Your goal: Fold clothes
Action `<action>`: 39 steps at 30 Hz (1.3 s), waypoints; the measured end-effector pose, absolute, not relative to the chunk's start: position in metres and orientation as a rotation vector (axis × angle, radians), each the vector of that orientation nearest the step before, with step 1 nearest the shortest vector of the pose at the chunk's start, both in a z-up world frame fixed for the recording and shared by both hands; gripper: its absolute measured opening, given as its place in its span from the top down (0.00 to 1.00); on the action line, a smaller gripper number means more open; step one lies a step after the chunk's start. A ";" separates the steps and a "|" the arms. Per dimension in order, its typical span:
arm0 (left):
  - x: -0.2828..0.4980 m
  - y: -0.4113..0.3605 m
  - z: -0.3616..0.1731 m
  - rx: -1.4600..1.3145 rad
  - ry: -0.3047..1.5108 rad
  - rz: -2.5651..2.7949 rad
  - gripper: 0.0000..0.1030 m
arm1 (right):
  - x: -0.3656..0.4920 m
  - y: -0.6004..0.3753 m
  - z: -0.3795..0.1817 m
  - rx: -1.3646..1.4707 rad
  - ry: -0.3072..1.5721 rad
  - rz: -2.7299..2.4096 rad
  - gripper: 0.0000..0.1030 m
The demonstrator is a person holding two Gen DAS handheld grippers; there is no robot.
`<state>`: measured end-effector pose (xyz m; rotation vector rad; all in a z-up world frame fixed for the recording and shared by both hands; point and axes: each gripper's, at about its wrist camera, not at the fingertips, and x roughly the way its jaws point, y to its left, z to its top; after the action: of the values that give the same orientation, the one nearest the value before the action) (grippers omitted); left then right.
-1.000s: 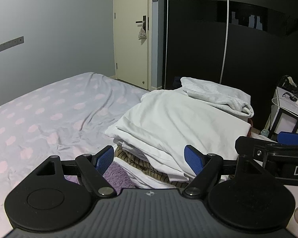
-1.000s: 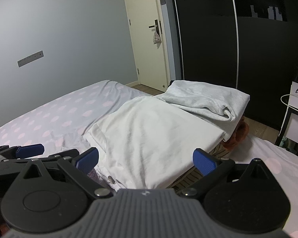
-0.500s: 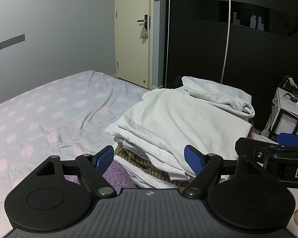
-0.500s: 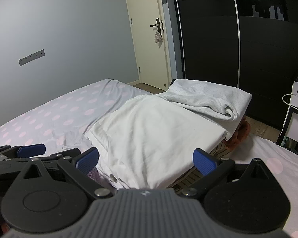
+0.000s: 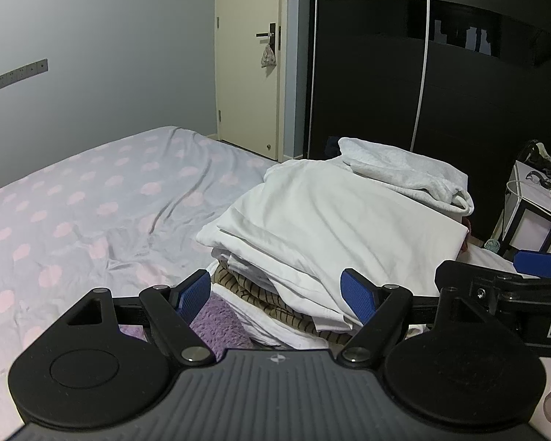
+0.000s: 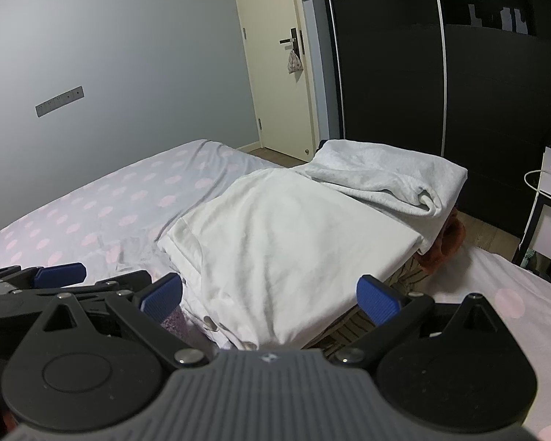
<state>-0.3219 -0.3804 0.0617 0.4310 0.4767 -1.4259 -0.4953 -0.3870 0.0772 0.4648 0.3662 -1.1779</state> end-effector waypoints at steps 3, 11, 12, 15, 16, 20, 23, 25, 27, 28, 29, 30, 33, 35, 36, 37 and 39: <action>-0.322 -0.381 0.059 0.442 0.480 -1.418 0.25 | -0.495 -0.388 0.076 0.467 0.388 -1.162 0.01; -0.311 -0.380 0.054 0.423 0.498 -1.379 0.25 | -0.488 -0.387 0.074 0.477 0.418 -1.145 0.01; -0.308 -0.379 0.054 0.420 0.501 -1.373 0.25 | -0.487 -0.387 0.074 0.472 0.421 -1.143 0.01; -0.304 -0.377 0.056 0.405 0.511 -1.366 0.25 | -0.483 -0.386 0.072 0.463 0.432 -1.128 0.01; -0.303 -0.377 0.056 0.401 0.512 -1.366 0.25 | -0.482 -0.386 0.071 0.463 0.437 -1.123 0.01; -0.305 -0.377 0.056 0.406 0.508 -1.369 0.25 | -0.481 -0.387 0.070 0.466 0.441 -1.121 0.01; -0.307 -0.377 0.056 0.414 0.506 -1.374 0.25 | -0.482 -0.388 0.070 0.464 0.440 -1.120 0.01; -0.308 -0.376 0.057 0.417 0.504 -1.377 0.25 | -0.481 -0.388 0.070 0.452 0.442 -1.117 0.01; -0.309 -0.375 0.058 0.417 0.502 -1.378 0.25 | -0.480 -0.387 0.070 0.450 0.444 -1.114 0.01; -0.309 -0.375 0.058 0.417 0.500 -1.376 0.25 | -0.480 -0.386 0.069 0.449 0.444 -1.112 0.01; -0.308 -0.374 0.059 0.416 0.498 -1.378 0.25 | -0.480 -0.387 0.069 0.452 0.444 -1.111 0.01; -0.308 -0.374 0.059 0.415 0.498 -1.380 0.25 | -0.480 -0.387 0.069 0.454 0.445 -1.110 0.01; -0.308 -0.376 0.059 0.417 0.494 -1.379 0.25 | -0.479 -0.387 0.070 0.451 0.446 -1.108 0.01; -0.308 -0.376 0.059 0.421 0.489 -1.378 0.25 | -0.479 -0.387 0.070 0.449 0.447 -1.108 0.01; -0.308 -0.375 0.060 0.422 0.487 -1.377 0.25 | -0.479 -0.387 0.070 0.449 0.447 -1.106 0.01; -0.308 -0.375 0.059 0.422 0.484 -1.375 0.25 | -0.479 -0.387 0.070 0.448 0.447 -1.104 0.01; -0.308 -0.374 0.059 0.421 0.478 -1.371 0.25 | -0.478 -0.387 0.069 0.447 0.450 -1.101 0.01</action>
<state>-0.3078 -0.3741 0.0592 0.4213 0.4777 -1.3715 -0.4777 -0.3872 0.0692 0.4470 0.4495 -1.1008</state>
